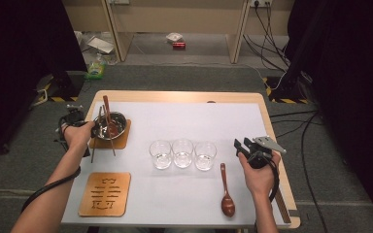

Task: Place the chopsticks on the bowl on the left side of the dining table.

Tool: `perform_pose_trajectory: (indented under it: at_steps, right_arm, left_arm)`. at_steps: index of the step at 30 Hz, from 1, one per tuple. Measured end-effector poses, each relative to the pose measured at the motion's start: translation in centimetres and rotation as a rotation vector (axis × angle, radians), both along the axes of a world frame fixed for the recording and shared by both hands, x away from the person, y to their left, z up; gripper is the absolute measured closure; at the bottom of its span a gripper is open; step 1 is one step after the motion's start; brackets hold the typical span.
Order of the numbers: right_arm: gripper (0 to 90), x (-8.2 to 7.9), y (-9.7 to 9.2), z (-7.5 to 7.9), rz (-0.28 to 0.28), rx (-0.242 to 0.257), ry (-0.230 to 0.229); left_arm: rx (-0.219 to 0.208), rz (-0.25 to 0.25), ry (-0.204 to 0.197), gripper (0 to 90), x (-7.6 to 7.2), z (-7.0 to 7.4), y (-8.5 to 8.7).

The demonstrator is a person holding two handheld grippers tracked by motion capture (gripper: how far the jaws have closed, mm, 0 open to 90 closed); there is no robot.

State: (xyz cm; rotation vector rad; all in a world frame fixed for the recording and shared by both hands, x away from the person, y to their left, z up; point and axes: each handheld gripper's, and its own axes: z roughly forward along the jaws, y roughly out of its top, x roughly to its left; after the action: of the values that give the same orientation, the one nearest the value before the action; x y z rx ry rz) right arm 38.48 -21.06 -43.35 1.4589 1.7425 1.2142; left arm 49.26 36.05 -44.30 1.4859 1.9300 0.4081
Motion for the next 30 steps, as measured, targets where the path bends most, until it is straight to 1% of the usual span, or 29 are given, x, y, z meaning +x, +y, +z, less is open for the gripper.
perform_pose_trajectory:
  at_steps: [2, 4, 5, 9, 11, 12, 13, 15, 16, 19, 20, 21, 22, 24, 25, 26, 27, 28, 30]
  right_arm:
    - [58.6, 0.0, 0.0, 0.0, 0.003, 0.004, -0.001]
    - [58.6, 0.0, 0.0, 0.0, 0.003, 0.005, 0.000]
    - [58.6, 0.0, 0.0, 0.0, 0.004, 0.004, 0.002]
    - [58.6, 0.0, 0.0, 0.0, 0.004, 0.003, 0.002]
    - [58.6, 0.0, 0.0, -0.1, 0.003, 0.003, -0.001]
    - [58.6, 0.0, -0.1, -0.1, 0.004, 0.001, -0.001]
    - [58.6, 0.0, -0.1, -0.1, 0.002, 0.003, 0.001]
    - [58.6, 0.0, -0.1, -0.1, 0.002, 0.001, 0.003]
    - [58.6, 0.0, 0.0, -0.2, 0.002, 0.010, -0.001]
    - [58.6, 0.1, 0.0, -0.2, 0.005, 0.005, -0.003]
    - [58.6, 0.0, 0.0, -0.2, 0.004, 0.004, -0.004]
    - [58.6, 0.0, 0.0, -0.2, 0.004, 0.002, -0.001]
    - [58.6, 0.0, 0.0, -0.2, 0.005, 0.001, -0.002]
    - [58.6, 0.0, -0.1, -0.2, 0.002, 0.002, -0.003]
    - [58.6, -0.1, -0.1, -0.1, -0.004, -0.007, 0.010]
    - [58.6, -0.1, -0.1, -0.1, -0.004, -0.007, 0.009]
    - [58.6, -0.1, -0.1, -0.1, -0.002, -0.004, 0.008]
    - [58.6, -0.1, -0.1, -0.1, 0.001, 0.001, 0.004]
    - [58.6, -0.1, -0.1, -0.1, -0.003, -0.008, 0.008]
  left_arm:
    - [0.006, 0.003, -0.002, 84.1, 0.2, 0.1, 0.0]
    - [-0.006, 0.012, -0.005, 84.1, 0.4, 0.2, -0.1]
    - [-0.005, 0.015, -0.004, 84.0, 0.5, 0.2, -0.1]
    - [-0.011, 0.027, 0.012, 84.0, 0.8, 0.0, -0.1]
    - [-0.015, 0.035, 0.011, 83.9, 0.9, 0.0, -0.1]
    - [-0.012, 0.031, 0.011, 83.8, 0.9, 0.0, -0.1]
    - [-0.017, 0.029, 0.010, 83.5, 0.9, 0.0, -0.1]
    - [-0.023, 0.029, 0.001, 81.6, 0.9, 0.0, -0.3]
    - [-0.022, 0.024, -0.001, 81.2, 0.8, 0.0, -0.4]
    - [-0.035, 0.018, -0.005, 79.2, 0.7, 0.0, -0.5]
    - [-0.035, 0.019, -0.011, 78.0, 0.6, 0.0, -0.6]
    - [-0.038, 0.010, -0.020, 76.7, 0.4, 0.1, -0.6]
    - [-0.050, 0.017, -0.039, 75.9, 0.4, 0.3, -0.8]
    - [-0.050, -0.003, -0.047, 73.8, 0.0, 0.6, -0.8]
    - [-0.051, -0.011, -0.047, 73.2, -0.2, 0.7, -0.7]
    - [-0.051, -0.004, -0.059, 73.2, -0.3, 0.8, -0.7]
    - [-0.045, -0.018, -0.051, 73.2, -0.6, 0.9, -0.5]
    - [-0.049, -0.012, -0.060, 73.2, -0.7, 0.9, -0.4]
    - [-0.045, -0.021, -0.065, 73.2, -1.1, 1.1, -0.2]
